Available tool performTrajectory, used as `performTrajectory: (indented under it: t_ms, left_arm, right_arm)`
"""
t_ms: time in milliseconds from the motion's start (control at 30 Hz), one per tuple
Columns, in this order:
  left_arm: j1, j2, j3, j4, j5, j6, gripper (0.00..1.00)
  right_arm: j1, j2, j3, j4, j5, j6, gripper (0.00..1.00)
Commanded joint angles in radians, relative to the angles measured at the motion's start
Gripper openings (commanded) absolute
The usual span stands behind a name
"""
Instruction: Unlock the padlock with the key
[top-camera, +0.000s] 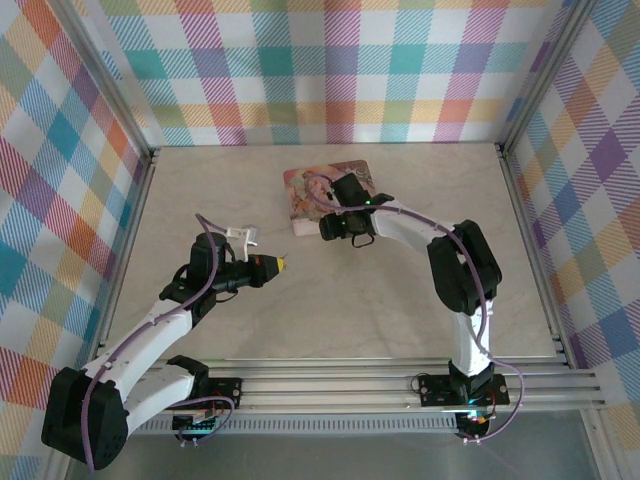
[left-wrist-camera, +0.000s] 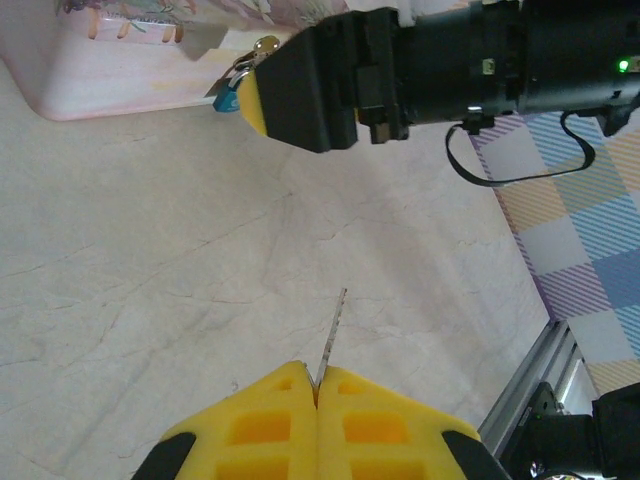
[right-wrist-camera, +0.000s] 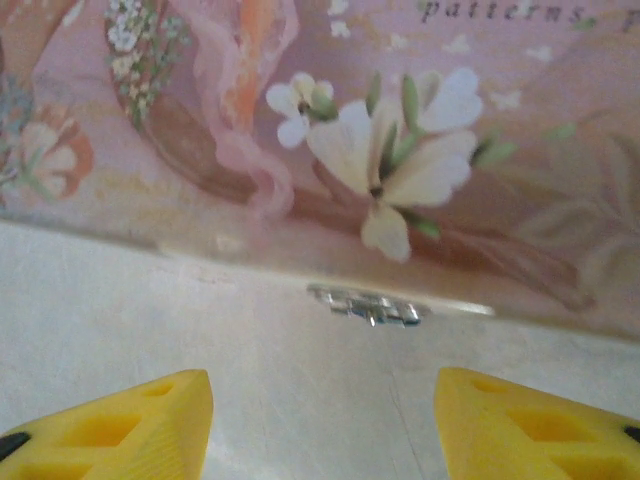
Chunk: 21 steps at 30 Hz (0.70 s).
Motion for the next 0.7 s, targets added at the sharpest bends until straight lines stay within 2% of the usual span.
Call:
performTrajectory:
  t_ms: [0,200,667]
  left_arm:
    - [-0.006,-0.002,0.039,-0.024,0.019,0.029,0.0]
    - [-0.006,-0.011,0.043,-0.048,0.018,0.03,0.0]
    - [-0.006,-0.007,0.064,-0.077,0.012,0.039,0.0]
  right_arm:
    - [0.011,0.052,0.043,-0.011,0.055,0.06,0.61]
    - [0.013,0.094,0.075,0.003,0.114,0.091,0.6]
    - [0.013,0.126,0.075,0.069,0.153,0.095,0.55]
